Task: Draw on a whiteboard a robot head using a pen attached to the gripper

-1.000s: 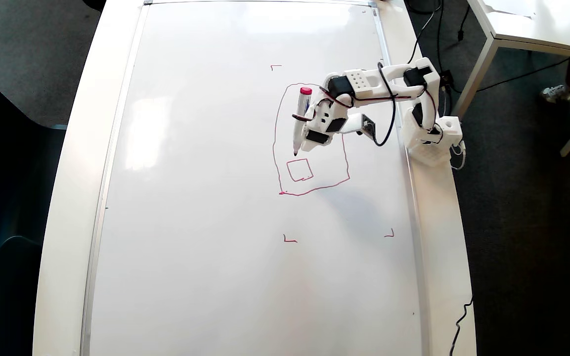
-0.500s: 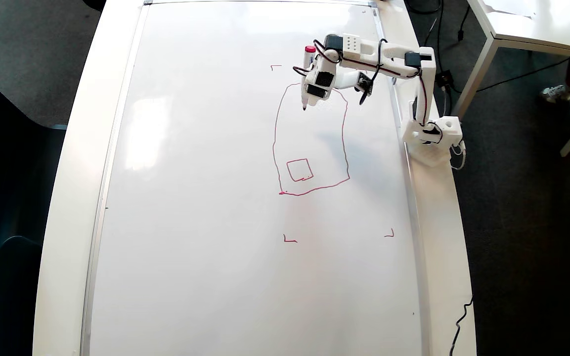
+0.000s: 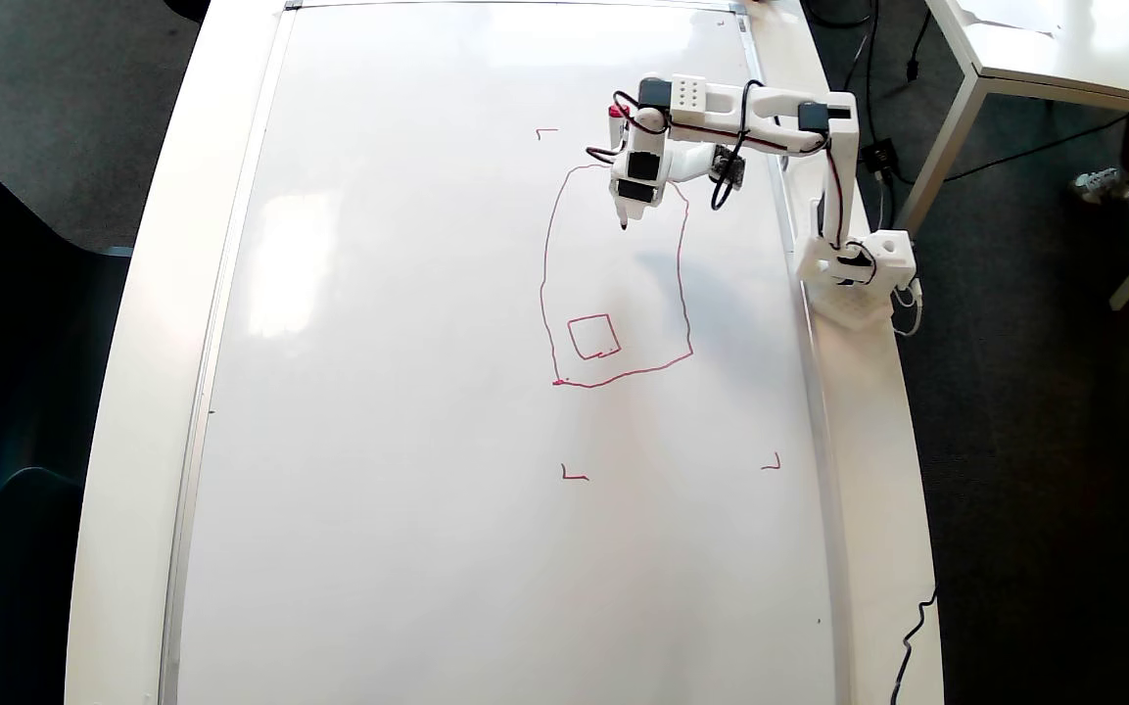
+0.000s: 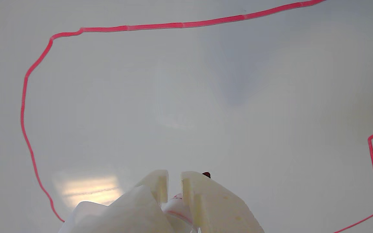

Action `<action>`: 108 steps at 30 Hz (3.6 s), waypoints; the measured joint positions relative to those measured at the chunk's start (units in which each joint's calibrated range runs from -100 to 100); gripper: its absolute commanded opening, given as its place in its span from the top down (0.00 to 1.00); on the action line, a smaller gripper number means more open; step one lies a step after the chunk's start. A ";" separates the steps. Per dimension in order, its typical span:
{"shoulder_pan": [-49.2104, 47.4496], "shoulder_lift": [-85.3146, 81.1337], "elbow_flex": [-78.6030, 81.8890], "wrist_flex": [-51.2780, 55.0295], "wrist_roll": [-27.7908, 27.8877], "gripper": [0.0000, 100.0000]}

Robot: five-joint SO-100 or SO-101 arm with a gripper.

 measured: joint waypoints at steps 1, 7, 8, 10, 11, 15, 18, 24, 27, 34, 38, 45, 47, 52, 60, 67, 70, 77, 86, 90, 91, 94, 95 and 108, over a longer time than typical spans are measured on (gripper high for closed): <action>0.00 0.08 0.00 -0.59 0.00 0.99; 0.00 1.02 1.55 -4.81 0.00 0.99; 0.00 1.36 2.38 -5.32 0.00 0.99; 0.00 1.69 3.93 -7.60 0.00 0.99; 0.08 1.69 4.11 -7.60 0.00 0.99; 0.00 1.78 5.66 -10.14 0.00 0.99; 0.00 1.78 6.03 -10.47 0.00 0.99; 0.15 1.69 9.41 -13.26 0.00 0.99; 0.38 1.52 10.14 -14.95 0.00 0.99; -0.68 1.52 10.23 -18.33 0.00 0.99; -1.21 2.29 10.05 -21.62 0.00 0.99; -1.21 5.25 6.03 -22.97 -0.53 0.99; -1.21 5.34 5.94 -22.97 -0.53 0.99; -0.75 5.34 5.94 -23.06 -0.53 0.99; 3.09 5.34 5.94 -22.80 2.32 0.99; 7.16 5.34 5.94 -22.80 4.60 0.99; 7.69 5.34 5.94 -22.80 4.81 0.99; 7.92 4.74 6.85 -22.04 4.81 0.99; 8.07 -4.49 19.74 -20.86 5.44 0.99; 8.22 -6.61 22.75 -20.86 5.44 0.99; 8.22 -6.61 22.84 -20.86 5.44 0.99; 7.84 -6.61 22.84 -20.86 5.39 0.99; 7.62 -6.61 22.93 -20.86 5.39 0.99; 0.45 -6.78 23.02 -20.86 2.91 0.99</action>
